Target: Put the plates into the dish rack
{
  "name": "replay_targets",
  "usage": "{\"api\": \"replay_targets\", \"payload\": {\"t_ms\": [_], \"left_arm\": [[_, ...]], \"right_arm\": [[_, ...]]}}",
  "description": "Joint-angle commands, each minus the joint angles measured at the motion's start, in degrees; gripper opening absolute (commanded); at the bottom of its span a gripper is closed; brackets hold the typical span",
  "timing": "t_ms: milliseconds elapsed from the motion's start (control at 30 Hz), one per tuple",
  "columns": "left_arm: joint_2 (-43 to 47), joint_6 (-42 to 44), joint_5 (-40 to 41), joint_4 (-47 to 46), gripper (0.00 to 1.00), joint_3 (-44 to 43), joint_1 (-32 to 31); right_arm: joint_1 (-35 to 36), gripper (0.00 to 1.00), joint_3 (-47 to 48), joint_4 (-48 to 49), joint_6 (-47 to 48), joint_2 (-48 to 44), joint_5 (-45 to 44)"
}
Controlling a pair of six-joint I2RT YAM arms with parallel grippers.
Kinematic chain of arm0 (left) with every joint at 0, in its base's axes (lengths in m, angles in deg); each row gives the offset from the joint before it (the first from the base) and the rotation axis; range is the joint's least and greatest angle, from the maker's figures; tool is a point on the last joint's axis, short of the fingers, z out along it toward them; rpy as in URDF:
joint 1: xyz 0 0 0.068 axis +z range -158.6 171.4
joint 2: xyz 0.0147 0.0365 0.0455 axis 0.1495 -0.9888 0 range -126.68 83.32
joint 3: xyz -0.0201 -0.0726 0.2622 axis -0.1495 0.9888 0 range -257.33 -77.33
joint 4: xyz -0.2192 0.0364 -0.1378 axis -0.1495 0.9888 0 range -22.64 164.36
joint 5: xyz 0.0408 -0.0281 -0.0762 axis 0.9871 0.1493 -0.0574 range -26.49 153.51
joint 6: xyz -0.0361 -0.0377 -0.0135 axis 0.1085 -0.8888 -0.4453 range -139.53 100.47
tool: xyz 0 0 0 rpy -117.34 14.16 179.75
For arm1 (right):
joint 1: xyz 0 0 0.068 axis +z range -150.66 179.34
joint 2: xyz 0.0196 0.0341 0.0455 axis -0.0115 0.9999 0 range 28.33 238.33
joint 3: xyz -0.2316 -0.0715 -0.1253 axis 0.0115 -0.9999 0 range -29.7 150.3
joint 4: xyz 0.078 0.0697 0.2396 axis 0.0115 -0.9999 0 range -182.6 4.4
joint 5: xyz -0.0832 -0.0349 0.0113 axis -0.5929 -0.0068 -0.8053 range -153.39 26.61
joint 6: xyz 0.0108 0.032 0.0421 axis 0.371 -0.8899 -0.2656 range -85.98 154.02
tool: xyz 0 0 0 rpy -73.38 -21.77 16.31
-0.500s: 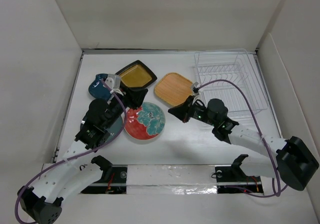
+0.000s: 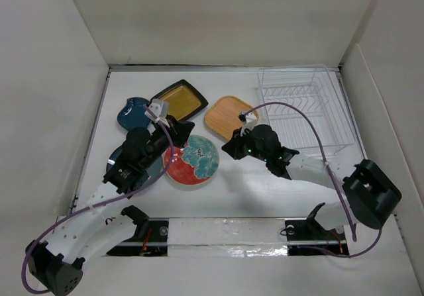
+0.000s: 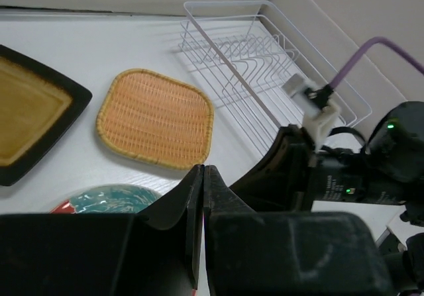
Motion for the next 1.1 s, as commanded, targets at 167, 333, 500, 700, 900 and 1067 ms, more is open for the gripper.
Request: {"api": "replay_targets", "payload": {"t_ms": [167, 333, 500, 700, 900, 1067], "left_arm": [[7.97, 6.23, 3.13, -1.24, 0.0, 2.02, 0.14], [9.2, 8.52, 1.64, -3.44, 0.24, 4.04, 0.14], [8.85, 10.54, 0.93, -3.45, 0.35, 4.57, 0.14], [10.16, 10.36, 1.1, -3.27, 0.35, 4.66, 0.14], [12.18, 10.28, 1.63, -3.27, 0.35, 4.92, 0.14], [13.07, 9.58, 1.1, -3.18, 0.35, 5.1, 0.14]], "right_arm": [[2.53, 0.59, 4.98, -3.87, -2.57, 9.49, -5.92], [3.05, 0.6, 2.79, -1.25, -11.18, 14.93, -5.75], [4.2, 0.59, 2.35, 4.28, -17.94, 21.35, -1.62], [4.2, 0.46, 0.15, 14.66, -25.77, 27.51, 0.76], [3.67, 0.08, -2.92, 21.94, -32.45, 29.89, -1.61], [5.6, 0.0, -6.01, 18.91, -31.68, 21.84, -8.28]]}}
